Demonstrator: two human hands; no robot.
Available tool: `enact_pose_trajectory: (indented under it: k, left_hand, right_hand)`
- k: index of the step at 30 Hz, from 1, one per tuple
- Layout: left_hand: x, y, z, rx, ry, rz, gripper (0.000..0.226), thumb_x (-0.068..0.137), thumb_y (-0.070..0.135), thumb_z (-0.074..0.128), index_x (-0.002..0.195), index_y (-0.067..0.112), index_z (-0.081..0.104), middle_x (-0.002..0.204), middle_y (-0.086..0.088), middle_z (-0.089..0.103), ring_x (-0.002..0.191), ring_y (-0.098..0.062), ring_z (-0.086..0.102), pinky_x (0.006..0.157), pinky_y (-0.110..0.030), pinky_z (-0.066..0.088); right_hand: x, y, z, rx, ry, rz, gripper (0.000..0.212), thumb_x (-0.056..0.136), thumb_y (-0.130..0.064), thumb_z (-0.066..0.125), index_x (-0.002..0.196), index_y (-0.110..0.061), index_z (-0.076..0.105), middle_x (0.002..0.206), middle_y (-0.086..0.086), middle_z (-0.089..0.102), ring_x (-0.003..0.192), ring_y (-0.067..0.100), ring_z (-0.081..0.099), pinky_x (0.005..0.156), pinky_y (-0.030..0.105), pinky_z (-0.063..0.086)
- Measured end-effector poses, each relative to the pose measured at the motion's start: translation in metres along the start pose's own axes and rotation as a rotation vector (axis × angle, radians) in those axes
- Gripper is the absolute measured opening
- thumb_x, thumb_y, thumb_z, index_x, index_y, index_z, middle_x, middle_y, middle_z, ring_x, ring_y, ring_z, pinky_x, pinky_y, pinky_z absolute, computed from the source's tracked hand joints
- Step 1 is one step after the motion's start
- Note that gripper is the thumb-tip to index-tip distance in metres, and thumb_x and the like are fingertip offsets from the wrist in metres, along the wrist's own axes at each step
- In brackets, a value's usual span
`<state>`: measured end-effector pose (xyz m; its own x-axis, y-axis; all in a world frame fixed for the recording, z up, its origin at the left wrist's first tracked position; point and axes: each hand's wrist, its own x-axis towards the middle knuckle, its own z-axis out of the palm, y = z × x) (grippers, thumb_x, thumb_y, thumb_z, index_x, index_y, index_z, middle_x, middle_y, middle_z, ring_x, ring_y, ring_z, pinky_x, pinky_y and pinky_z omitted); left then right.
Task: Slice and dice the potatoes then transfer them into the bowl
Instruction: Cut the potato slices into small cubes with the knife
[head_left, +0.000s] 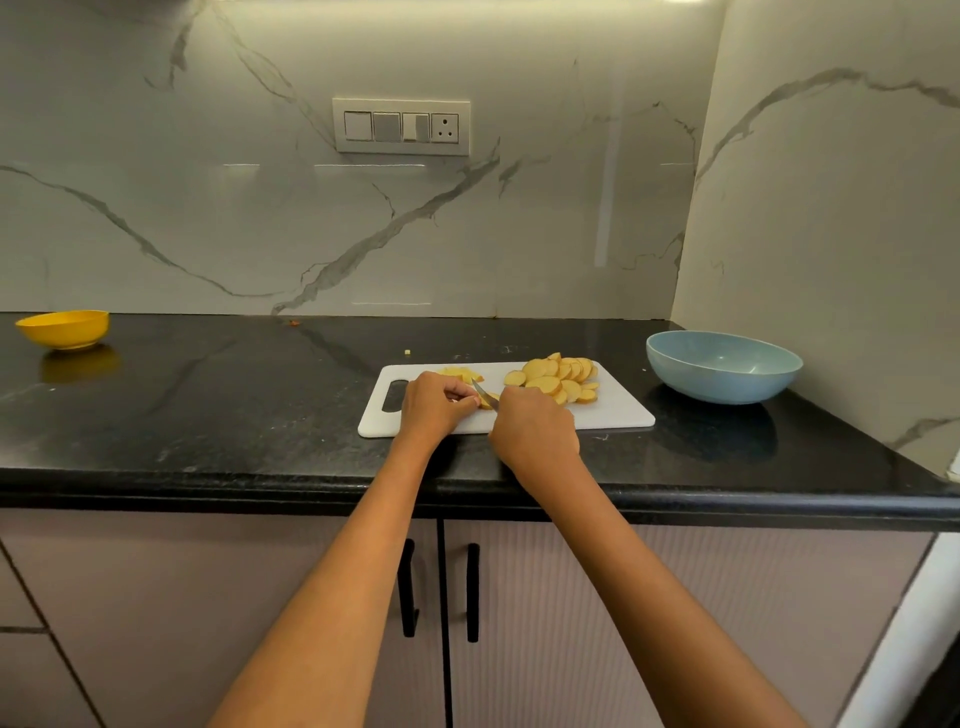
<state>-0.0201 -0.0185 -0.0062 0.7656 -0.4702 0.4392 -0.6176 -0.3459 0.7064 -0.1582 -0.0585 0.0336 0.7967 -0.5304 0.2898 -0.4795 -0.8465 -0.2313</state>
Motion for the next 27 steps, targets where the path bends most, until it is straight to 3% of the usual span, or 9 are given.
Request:
enact_pose_trajectory:
  k: [4, 14, 19, 22, 27]
  left_hand:
    - [-0.001, 0.001, 0.000, 0.005, 0.003, 0.014, 0.015, 0.080, 0.013, 0.070, 0.093, 0.007, 0.074, 0.094, -0.008, 0.072, 0.081, -0.010, 0.057, 0.073, -0.023, 0.044]
    - [-0.002, 0.002, 0.000, 0.020, 0.011, 0.030, 0.016, 0.081, 0.013, 0.069, 0.094, 0.006, 0.074, 0.097, -0.009, 0.072, 0.081, -0.010, 0.056, 0.074, -0.023, 0.043]
    - [-0.001, -0.002, 0.002, 0.002, 0.022, 0.045, 0.015, 0.084, 0.011, 0.065, 0.097, 0.005, 0.073, 0.100, -0.010, 0.071, 0.096, -0.020, 0.063, 0.083, -0.029, 0.048]
    - [0.001, -0.004, 0.003, 0.011, 0.010, 0.030, 0.014, 0.085, 0.007, 0.063, 0.096, 0.007, 0.073, 0.101, -0.009, 0.071, 0.097, -0.020, 0.062, 0.087, -0.031, 0.048]
    - [0.004, -0.002, 0.003, 0.051, 0.021, -0.011, 0.016, 0.085, 0.003, 0.061, 0.099, 0.008, 0.068, 0.109, -0.007, 0.066, 0.086, -0.014, 0.053, 0.082, -0.026, 0.043]
  right_hand:
    - [0.000, 0.000, 0.002, -0.005, -0.014, -0.024, 0.025, 0.097, -0.009, 0.041, 0.119, -0.008, 0.053, 0.116, 0.010, 0.058, 0.103, 0.023, 0.057, 0.075, 0.027, 0.040]
    - [-0.007, 0.007, 0.007, -0.069, 0.010, -0.040, 0.025, 0.097, -0.012, 0.044, 0.121, -0.009, 0.051, 0.116, 0.009, 0.058, 0.102, 0.022, 0.058, 0.074, 0.027, 0.039]
    - [-0.005, 0.013, 0.011, 0.029, 0.017, 0.008, 0.023, 0.095, -0.017, 0.047, 0.116, -0.009, 0.054, 0.112, 0.008, 0.059, 0.100, 0.022, 0.058, 0.073, 0.026, 0.041]
    - [-0.005, 0.019, 0.018, 0.090, 0.066, 0.037, 0.021, 0.096, -0.018, 0.045, 0.112, -0.009, 0.056, 0.108, 0.008, 0.060, 0.095, 0.022, 0.059, 0.070, 0.028, 0.041]
    - [0.011, 0.026, 0.024, 0.149, 0.219, 0.069, 0.026, 0.099, -0.017, 0.040, 0.121, -0.010, 0.052, 0.100, 0.008, 0.064, 0.086, 0.022, 0.062, 0.064, 0.028, 0.042]
